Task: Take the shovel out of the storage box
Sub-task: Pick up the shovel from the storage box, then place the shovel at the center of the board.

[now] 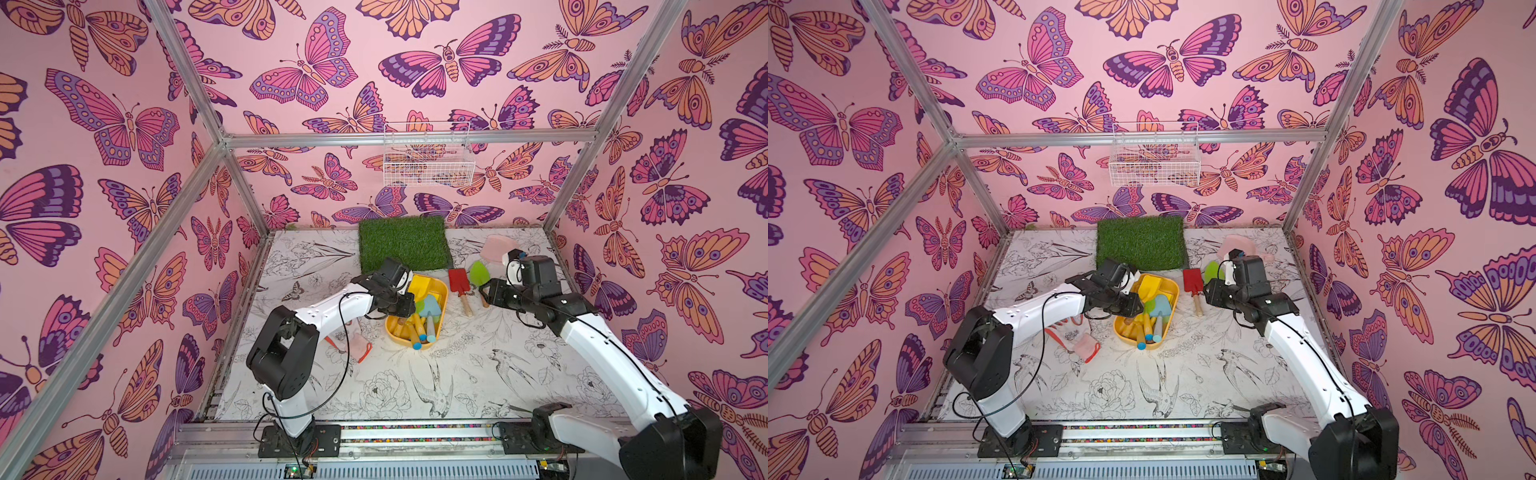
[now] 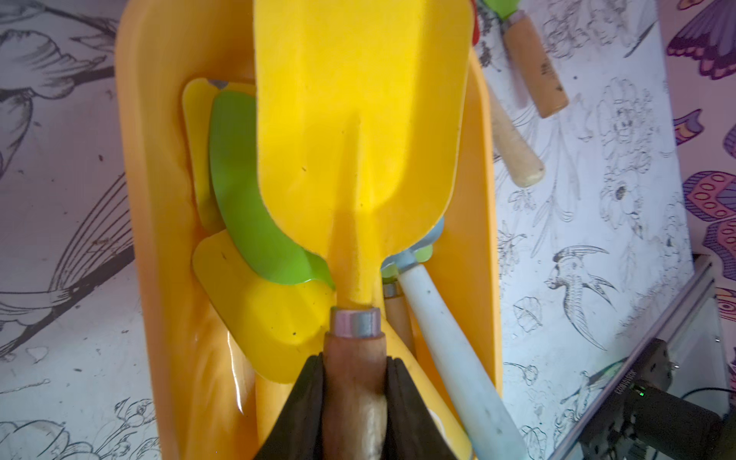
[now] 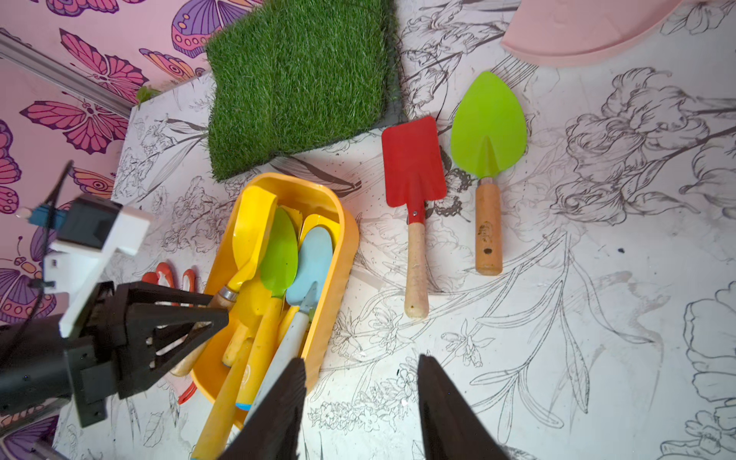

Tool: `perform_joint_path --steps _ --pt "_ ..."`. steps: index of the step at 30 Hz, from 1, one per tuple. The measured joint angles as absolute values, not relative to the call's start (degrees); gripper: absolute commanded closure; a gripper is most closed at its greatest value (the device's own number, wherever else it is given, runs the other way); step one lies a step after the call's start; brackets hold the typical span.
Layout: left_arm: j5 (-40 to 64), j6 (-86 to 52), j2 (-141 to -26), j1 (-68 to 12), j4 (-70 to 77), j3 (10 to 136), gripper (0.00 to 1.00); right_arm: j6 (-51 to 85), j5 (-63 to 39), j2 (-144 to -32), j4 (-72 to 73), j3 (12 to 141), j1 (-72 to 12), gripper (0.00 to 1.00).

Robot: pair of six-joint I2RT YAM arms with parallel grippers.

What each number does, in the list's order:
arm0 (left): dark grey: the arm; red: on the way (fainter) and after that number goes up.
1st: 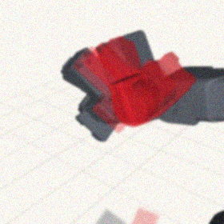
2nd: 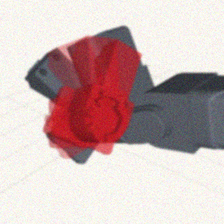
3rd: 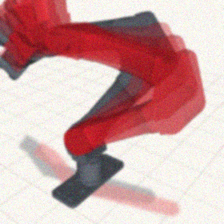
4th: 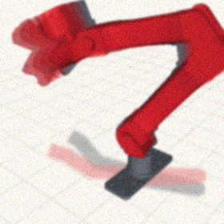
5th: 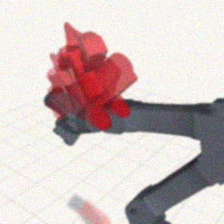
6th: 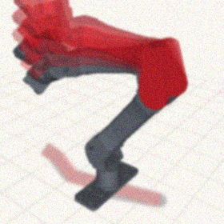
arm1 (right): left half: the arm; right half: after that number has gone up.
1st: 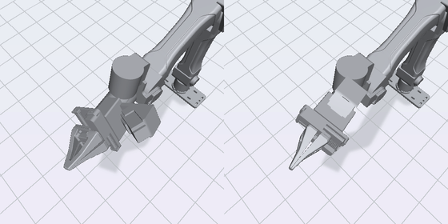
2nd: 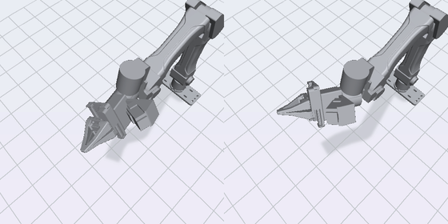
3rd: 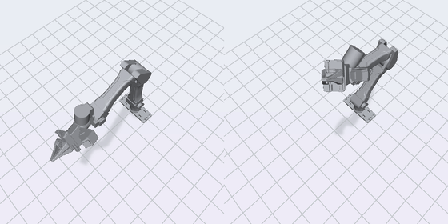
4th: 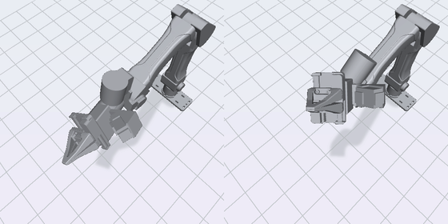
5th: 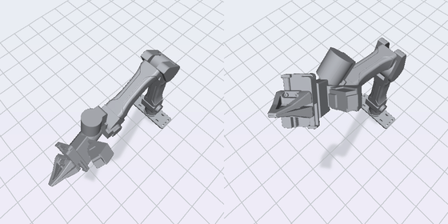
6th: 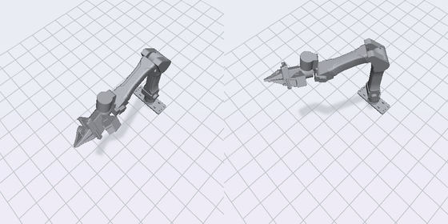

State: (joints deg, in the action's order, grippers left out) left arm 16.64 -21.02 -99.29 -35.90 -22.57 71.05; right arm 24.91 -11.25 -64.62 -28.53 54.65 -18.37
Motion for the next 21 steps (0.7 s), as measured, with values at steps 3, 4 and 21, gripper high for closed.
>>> perform_joint_path --steps 3,4,21 --pt "18.5 -21.06 -96.51 -35.9 -18.94 69.38 1.0 25.82 -11.49 -62.19 -28.21 53.08 -19.31 0.5" --pt "18.96 -21.08 -95.79 -35.9 -17.8 68.84 1.0 26.15 -11.62 -61.43 -28.1 52.6 -19.46 0.51" --pt "24.25 -21.74 -88.97 -35.92 3.03 57.3 1.0 34.06 -16.71 -52.6 -20.73 45.58 -20.69 0.51"
